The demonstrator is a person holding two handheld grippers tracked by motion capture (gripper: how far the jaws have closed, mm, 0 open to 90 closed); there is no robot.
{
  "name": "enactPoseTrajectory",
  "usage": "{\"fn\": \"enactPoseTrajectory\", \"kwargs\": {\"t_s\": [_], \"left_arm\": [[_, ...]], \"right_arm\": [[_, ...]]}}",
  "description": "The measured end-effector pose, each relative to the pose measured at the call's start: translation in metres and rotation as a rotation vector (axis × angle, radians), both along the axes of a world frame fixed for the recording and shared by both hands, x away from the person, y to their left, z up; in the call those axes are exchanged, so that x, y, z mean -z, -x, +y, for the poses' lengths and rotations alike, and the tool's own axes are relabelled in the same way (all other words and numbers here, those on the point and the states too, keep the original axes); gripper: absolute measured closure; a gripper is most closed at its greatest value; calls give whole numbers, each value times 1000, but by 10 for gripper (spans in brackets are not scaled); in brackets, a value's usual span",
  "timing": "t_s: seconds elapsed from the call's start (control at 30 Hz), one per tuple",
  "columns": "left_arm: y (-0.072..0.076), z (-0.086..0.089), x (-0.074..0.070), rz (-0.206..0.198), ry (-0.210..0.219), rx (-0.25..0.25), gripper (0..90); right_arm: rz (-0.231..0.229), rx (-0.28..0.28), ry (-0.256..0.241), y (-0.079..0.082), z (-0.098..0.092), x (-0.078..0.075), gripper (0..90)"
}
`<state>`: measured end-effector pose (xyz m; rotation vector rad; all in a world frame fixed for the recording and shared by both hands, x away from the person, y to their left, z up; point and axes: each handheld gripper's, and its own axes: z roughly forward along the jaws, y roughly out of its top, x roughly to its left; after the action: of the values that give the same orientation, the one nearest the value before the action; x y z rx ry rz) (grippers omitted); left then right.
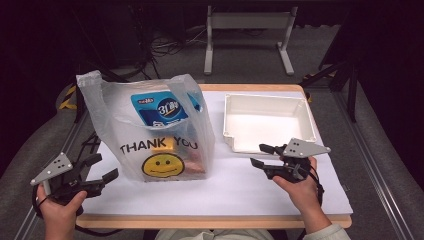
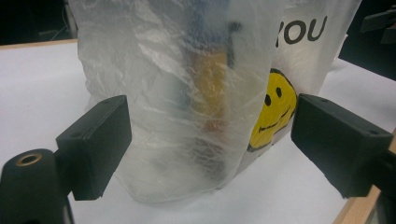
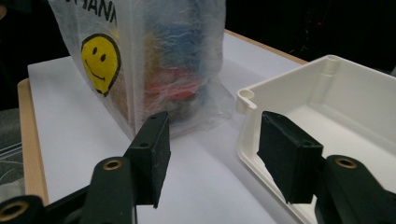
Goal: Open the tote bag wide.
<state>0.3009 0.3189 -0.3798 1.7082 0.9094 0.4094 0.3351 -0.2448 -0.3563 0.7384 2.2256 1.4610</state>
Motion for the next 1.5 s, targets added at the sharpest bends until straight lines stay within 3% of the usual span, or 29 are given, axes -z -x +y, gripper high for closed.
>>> {"fn": "enactPoseTrajectory", "kwargs": {"t_s": [0.1, 0.2, 0.37, 0.5, 0.63, 0.83, 1.1, 1.33, 1.5], "left_arm": [[-3, -3, -2, -5, 0, 15, 89], [-5, -7, -4, -9, -25, 28, 75], [-8, -10, -8, -5, -34, 65, 62], [-12, -14, -11, -1, -34, 62, 55], [-15, -16, -13, -12, -45, 72, 56], [-21, -16, -16, -8, -39, 69, 74], [-28, -19, -16, 4, -54, 67, 90], [-34, -18, -15, -4, -37, 78, 120], [-38, -17, -15, -21, -41, 74, 190]], "right_arm": [[6, -19, 24, -5, 15, -4, 409], [-3, -37, 15, -9, 26, -8, 374], [-32, -57, 2, -14, 38, -15, 350], [-36, -65, -9, -19, 47, -19, 312], [12, -100, -23, -27, 60, -20, 284], [8, -106, -19, -33, 80, -20, 196], [7, -140, -6, -43, 106, -26, 191], [-7, -126, 6, -51, 120, -27, 177], [-13, -116, 2, -56, 124, -28, 183]]}}
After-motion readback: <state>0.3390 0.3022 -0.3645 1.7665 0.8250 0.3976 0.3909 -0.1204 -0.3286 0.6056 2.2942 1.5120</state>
